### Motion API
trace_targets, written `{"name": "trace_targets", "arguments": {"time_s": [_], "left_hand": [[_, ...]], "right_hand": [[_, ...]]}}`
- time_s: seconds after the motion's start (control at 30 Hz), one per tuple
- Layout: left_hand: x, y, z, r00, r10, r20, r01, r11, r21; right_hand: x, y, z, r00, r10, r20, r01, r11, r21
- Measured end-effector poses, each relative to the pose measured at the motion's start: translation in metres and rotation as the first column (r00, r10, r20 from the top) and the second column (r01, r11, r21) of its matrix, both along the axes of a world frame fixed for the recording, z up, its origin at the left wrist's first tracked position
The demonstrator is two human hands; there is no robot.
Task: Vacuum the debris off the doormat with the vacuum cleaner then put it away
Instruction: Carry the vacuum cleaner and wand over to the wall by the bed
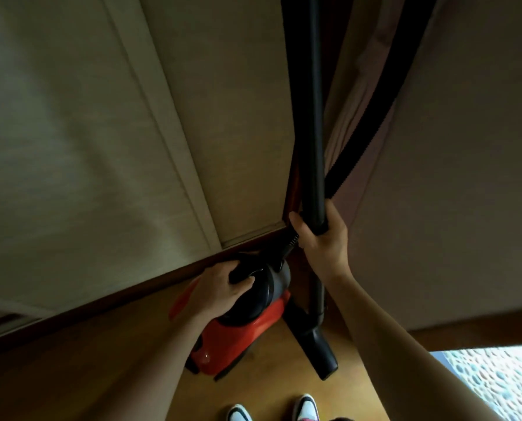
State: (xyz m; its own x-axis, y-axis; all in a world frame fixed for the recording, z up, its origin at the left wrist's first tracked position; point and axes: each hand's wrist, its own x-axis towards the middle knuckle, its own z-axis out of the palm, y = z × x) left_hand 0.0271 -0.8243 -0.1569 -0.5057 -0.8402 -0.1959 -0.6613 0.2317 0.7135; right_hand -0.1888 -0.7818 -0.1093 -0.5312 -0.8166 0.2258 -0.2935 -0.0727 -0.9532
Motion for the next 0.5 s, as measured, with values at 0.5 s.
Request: {"name": "trace_targets", "arguments": {"time_s": [0.5], "left_hand": [[0.069,0.052,0.195,0.977,0.151,-0.151,-0.174,0.973,-0.155]], "right_hand": [[0.077,0.060,0.177,0.999,0.041,-0.029,-0.043,0.996,-0.074]]}}
